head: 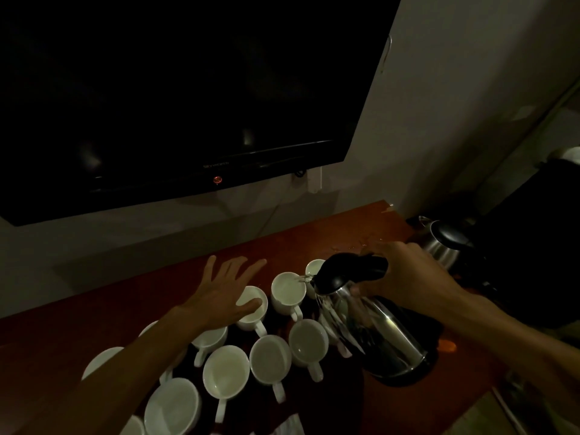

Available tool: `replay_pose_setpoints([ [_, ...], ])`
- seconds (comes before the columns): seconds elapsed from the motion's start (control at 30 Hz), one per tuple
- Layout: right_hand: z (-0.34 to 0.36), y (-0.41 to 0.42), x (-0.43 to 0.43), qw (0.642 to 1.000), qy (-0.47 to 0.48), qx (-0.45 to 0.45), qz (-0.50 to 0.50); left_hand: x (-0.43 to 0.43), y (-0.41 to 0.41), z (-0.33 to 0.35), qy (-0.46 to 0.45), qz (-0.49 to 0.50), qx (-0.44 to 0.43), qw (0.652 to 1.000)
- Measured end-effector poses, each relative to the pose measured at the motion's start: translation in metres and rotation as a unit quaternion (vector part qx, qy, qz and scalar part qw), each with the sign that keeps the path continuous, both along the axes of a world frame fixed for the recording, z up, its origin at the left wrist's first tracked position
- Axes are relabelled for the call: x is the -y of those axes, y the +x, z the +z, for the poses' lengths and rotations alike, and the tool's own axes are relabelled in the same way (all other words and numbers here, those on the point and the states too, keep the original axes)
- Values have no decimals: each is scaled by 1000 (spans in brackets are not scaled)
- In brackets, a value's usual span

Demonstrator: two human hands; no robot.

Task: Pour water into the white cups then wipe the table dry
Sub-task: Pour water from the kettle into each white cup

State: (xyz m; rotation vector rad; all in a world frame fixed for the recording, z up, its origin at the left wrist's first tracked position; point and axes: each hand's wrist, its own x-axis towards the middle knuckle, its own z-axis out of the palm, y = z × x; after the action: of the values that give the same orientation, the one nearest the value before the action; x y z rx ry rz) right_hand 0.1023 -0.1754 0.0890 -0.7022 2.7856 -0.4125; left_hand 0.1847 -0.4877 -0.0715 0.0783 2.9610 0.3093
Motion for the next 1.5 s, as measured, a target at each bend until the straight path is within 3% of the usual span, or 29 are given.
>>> replay_pose_setpoints([
  [1.5, 7, -9, 6, 998, -30, 43, 27, 12, 12, -15, 18, 38, -5, 999],
])
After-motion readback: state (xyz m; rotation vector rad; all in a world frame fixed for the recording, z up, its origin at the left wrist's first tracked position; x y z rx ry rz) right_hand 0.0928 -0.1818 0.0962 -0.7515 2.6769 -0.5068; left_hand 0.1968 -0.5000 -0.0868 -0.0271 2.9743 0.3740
